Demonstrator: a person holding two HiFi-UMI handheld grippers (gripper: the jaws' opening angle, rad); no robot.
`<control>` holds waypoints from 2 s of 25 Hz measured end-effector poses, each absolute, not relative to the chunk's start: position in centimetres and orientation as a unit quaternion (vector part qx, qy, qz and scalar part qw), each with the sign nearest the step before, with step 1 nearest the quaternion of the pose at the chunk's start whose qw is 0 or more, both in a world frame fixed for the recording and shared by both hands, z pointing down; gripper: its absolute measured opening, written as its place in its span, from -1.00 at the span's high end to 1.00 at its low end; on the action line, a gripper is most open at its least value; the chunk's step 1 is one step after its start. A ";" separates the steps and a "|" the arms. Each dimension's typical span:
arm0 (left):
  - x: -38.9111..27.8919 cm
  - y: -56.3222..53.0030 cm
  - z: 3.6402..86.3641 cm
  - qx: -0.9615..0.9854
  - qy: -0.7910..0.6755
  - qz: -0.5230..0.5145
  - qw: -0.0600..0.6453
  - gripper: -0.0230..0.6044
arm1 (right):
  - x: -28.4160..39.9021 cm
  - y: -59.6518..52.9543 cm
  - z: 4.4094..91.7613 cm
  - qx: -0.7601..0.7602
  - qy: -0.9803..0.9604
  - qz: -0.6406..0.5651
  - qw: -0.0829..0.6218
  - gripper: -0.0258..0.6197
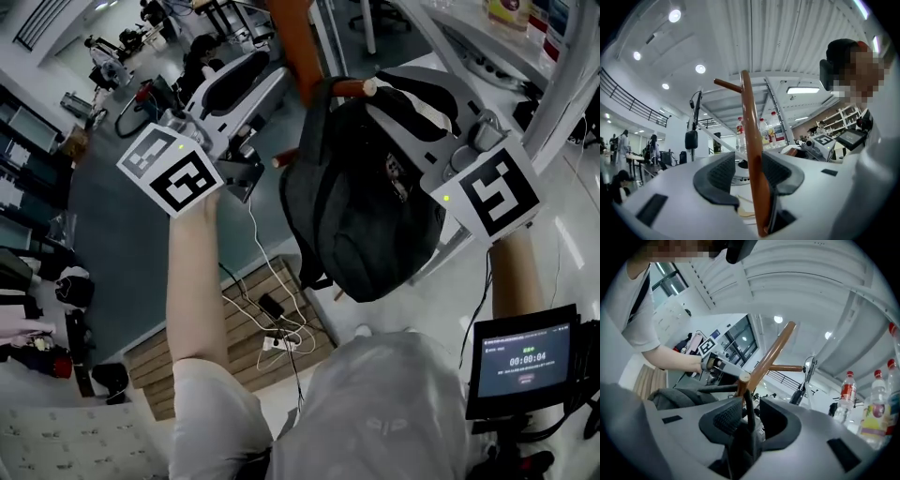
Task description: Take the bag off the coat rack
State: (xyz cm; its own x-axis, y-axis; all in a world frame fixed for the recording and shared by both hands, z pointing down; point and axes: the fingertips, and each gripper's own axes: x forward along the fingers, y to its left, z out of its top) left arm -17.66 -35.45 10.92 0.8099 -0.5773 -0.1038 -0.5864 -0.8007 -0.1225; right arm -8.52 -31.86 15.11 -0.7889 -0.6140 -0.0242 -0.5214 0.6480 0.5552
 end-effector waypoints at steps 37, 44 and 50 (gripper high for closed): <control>-11.6 -36.1 9.6 -0.986 0.158 0.047 -0.009 0.58 | -13.6 -33.6 15.4 0.252 -0.909 -0.298 0.148 0.78; -11.1 -36.9 9.8 -0.987 0.156 0.047 -0.014 0.58 | -13.3 -34.8 15.4 0.290 -0.900 -0.301 0.121 0.78; -10.1 -37.4 9.7 -0.987 0.151 0.044 -0.010 0.58 | -12.0 -35.4 14.9 0.313 -0.902 -0.273 0.116 0.79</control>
